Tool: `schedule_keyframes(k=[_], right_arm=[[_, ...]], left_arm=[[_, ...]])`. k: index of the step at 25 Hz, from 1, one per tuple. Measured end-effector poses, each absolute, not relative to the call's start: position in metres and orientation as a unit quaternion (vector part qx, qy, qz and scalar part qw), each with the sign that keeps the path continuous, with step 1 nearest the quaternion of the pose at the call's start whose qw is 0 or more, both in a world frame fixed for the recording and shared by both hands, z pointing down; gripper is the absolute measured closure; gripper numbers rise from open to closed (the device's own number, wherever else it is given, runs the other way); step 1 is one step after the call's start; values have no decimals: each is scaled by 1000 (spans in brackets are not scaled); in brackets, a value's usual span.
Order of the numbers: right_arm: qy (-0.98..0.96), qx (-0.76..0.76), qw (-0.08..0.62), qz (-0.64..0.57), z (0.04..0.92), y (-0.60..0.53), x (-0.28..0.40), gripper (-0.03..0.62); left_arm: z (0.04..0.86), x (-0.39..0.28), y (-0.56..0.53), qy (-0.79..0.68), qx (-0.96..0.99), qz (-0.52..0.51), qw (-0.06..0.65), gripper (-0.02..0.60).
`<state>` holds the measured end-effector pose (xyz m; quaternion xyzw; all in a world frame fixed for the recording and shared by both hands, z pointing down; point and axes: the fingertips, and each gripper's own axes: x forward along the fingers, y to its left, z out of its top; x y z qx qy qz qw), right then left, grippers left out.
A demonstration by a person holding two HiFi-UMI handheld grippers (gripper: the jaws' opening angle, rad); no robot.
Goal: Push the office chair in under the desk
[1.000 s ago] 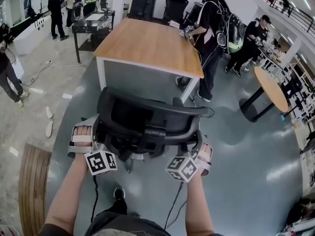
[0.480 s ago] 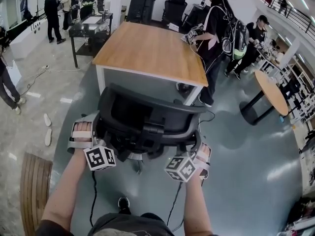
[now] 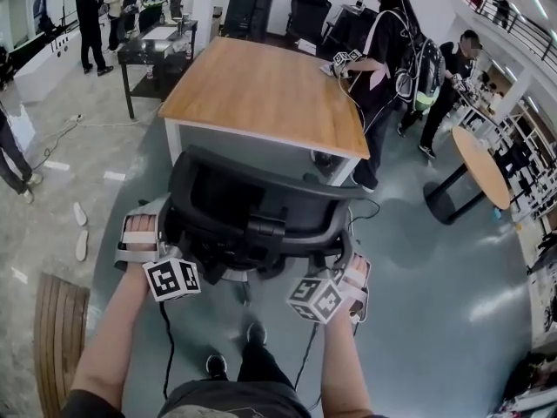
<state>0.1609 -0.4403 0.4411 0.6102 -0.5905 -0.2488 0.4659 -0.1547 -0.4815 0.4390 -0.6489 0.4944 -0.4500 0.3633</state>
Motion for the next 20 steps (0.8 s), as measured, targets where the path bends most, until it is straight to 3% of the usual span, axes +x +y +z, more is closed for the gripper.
schedule_keyframes(k=[20], right_arm=[[-611, 591, 454, -266, 435, -580, 175, 295]], left_arm=[[436, -142, -611, 510, -637, -461, 349, 296]])
